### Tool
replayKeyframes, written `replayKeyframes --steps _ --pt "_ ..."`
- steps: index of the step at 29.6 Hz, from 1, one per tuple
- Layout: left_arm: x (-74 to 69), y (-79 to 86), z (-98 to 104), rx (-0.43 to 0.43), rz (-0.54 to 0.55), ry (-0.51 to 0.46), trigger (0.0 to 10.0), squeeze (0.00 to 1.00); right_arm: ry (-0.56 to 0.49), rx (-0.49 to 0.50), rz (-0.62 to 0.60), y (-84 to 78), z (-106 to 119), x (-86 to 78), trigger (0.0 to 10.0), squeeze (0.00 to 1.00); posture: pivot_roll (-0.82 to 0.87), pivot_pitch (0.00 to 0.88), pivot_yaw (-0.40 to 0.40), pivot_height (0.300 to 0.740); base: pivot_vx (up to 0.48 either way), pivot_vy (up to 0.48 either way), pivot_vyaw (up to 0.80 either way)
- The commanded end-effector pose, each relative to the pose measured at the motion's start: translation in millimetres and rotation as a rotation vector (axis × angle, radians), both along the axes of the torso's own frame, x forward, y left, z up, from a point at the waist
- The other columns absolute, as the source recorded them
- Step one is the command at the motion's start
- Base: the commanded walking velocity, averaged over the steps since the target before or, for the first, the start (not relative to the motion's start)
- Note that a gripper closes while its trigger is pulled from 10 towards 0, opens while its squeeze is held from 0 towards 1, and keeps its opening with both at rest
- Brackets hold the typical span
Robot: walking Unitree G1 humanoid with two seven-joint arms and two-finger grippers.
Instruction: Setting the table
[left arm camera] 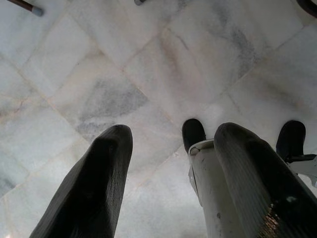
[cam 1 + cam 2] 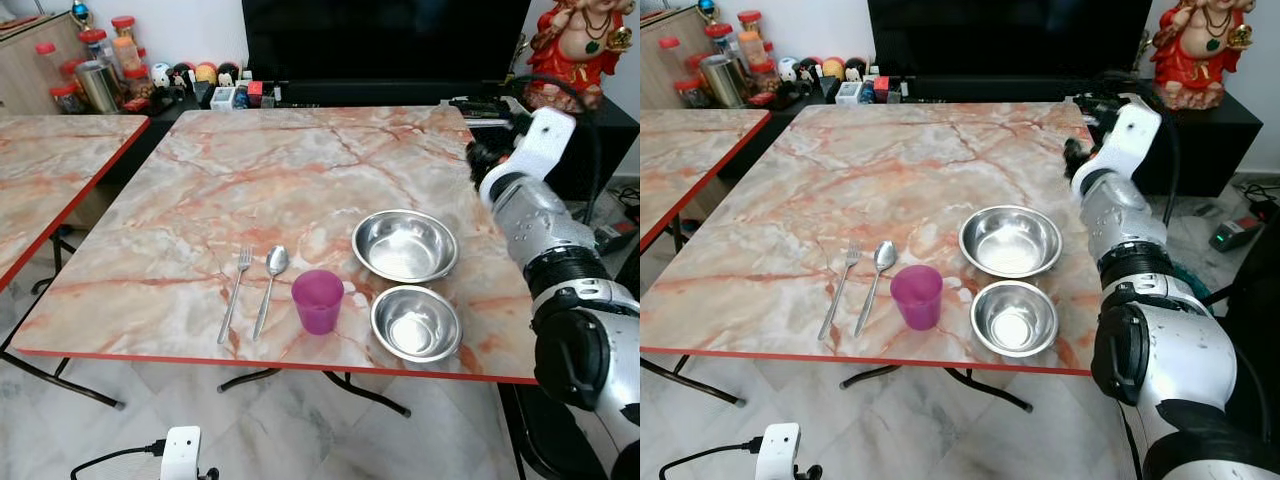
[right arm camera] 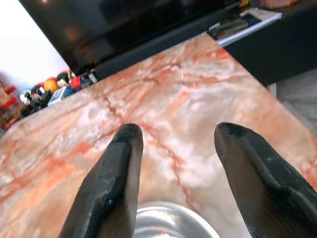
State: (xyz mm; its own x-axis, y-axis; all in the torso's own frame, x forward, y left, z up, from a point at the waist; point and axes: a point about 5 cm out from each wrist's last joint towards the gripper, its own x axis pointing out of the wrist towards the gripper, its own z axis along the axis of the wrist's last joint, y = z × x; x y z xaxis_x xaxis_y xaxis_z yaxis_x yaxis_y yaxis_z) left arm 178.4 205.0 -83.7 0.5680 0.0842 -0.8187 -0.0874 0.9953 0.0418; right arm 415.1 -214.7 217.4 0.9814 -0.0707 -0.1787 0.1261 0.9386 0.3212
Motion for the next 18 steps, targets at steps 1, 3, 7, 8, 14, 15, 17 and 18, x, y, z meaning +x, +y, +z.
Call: replayKeyframes --steps 1,3,7,8,14,15,17,18 --pt "0.7 2.6 0.5 0.003 0.004 0.008 10.0 0.00 0.032 -0.014 0.027 7.1 -0.9 1.2 10.0 1.00 -0.08 0.000 0.039 0.740 0.000 0.000 0.00" --pt "1.2 2.5 0.7 0.004 0.003 0.008 10.0 0.00 0.055 -0.012 0.027 7.3 -6.5 0.2 10.0 1.00 -0.08 0.000 0.039 0.740 0.000 0.000 0.00" --pt "1.3 2.5 0.7 0.005 -0.002 0.010 10.0 0.00 0.105 0.004 0.012 5.8 -19.6 -3.0 10.0 1.00 -0.08 0.000 0.043 0.740 0.000 0.000 0.00" --pt "1.3 2.5 0.7 0.005 -0.003 0.010 10.0 0.00 0.109 0.004 0.012 5.8 -20.8 -3.3 10.0 1.00 -0.08 0.000 0.043 0.740 0.000 0.000 0.00" --pt "1.0 2.6 0.6 0.005 -0.009 0.012 10.0 0.00 0.163 0.025 -0.006 4.3 -36.6 -8.0 10.0 1.00 -0.08 0.000 0.046 0.740 0.000 0.000 0.00" --pt "0.7 2.8 0.5 0.005 -0.010 0.013 10.0 0.00 0.178 0.039 -0.018 2.7 -41.5 -9.7 10.0 1.00 -0.08 0.000 0.046 0.740 0.000 0.000 0.00" --pt "0.5 2.8 0.4 0.005 -0.011 0.014 10.0 0.00 0.185 0.049 -0.023 2.1 -44.8 -10.8 10.0 1.00 -0.08 0.000 0.047 0.740 0.000 0.000 0.00" --pt "0.4 2.8 0.3 0.005 -0.012 0.015 10.0 0.00 0.188 0.048 -0.023 2.0 -46.6 -11.4 10.0 1.00 -0.08 0.000 0.047 0.740 0.000 0.000 0.00"
